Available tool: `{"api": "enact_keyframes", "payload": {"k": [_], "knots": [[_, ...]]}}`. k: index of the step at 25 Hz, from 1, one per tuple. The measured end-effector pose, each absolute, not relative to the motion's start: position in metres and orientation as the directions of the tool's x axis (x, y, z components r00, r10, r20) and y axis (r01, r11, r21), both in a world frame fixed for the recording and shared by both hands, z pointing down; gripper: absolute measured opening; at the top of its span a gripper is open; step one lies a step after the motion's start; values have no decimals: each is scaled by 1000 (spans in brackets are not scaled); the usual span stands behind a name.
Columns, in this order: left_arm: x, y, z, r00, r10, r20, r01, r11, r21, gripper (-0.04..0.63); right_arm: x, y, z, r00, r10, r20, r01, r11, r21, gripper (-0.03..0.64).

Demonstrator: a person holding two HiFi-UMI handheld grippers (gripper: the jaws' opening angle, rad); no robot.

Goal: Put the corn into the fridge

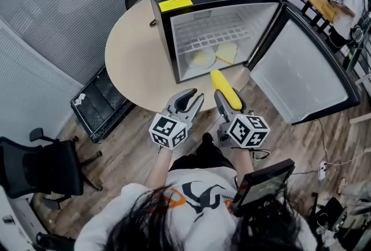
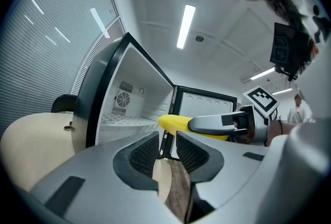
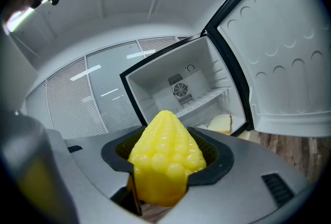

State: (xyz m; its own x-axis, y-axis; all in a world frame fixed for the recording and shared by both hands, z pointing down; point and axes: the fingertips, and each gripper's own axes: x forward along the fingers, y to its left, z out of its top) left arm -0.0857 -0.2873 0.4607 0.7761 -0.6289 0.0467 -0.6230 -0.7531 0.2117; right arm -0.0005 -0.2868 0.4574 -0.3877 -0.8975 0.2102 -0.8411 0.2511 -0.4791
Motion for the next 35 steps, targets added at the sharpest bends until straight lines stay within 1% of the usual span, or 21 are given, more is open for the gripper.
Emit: {"api": "enact_keyframes", "payload": {"k": [6,17,20,25,28,35], "knots": [[-68,-314,470,769,-635,71,-633,-742,220,110,21,-335,453,-402,-893,205,-856,286,-431,252],[-34,-367,475,747,-658,93,-659,-715,233,110,53,-444,454,-471,-854,223,-856,380,-351,252],[-30,-377,477,737,-668,102,-671,-705,230,110,54,-471,462,-498,-830,251,-853,418,-311,252],[-26,-390,479,720,-684,114,-689,-688,228,110,48,-512,471,-539,-784,308,-842,505,-188,252],[-26,-396,482,710,-694,122,-700,-676,228,110,43,-532,473,-563,-754,339,-820,562,-111,252],[-26,-404,487,691,-710,140,-720,-654,232,110,38,-560,481,-594,-689,417,-754,656,10,252]]}}
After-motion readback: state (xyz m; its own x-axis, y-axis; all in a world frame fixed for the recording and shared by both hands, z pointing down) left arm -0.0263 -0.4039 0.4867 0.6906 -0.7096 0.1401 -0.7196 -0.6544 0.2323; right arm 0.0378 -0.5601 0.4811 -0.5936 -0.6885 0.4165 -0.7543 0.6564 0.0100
